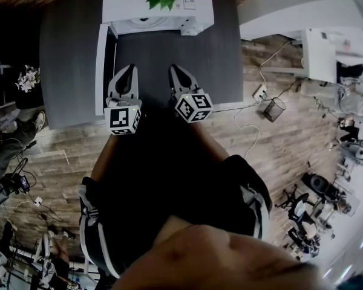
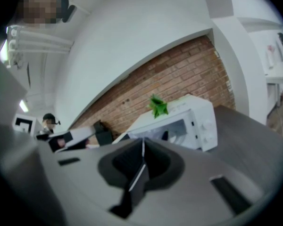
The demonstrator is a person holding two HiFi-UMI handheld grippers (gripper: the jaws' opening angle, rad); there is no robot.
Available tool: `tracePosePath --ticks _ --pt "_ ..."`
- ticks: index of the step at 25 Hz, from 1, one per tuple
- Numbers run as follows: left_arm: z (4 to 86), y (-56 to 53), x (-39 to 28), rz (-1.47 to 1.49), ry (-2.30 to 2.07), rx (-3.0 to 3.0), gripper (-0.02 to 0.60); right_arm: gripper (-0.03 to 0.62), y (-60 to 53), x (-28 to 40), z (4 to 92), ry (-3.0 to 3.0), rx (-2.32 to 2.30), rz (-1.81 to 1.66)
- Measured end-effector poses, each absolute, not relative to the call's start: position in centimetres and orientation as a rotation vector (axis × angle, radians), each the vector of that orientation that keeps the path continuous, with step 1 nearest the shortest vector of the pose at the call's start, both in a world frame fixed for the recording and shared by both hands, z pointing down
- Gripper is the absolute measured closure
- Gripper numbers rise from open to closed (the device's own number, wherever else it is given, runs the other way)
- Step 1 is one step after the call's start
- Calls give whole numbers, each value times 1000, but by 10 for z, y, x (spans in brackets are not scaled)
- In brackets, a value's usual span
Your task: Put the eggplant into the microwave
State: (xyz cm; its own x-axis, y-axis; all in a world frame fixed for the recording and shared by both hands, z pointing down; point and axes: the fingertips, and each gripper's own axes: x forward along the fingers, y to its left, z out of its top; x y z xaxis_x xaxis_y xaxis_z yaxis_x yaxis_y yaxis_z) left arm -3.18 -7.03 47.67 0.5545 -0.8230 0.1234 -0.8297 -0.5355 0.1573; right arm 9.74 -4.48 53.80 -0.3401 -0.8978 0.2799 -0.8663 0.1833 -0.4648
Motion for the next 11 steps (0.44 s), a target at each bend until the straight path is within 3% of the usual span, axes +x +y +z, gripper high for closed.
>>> tracePosePath --ticks 11 --pt "476 -70 -25 44 -1386 2593 545 559 -44 103 537 2372 -1774 -860"
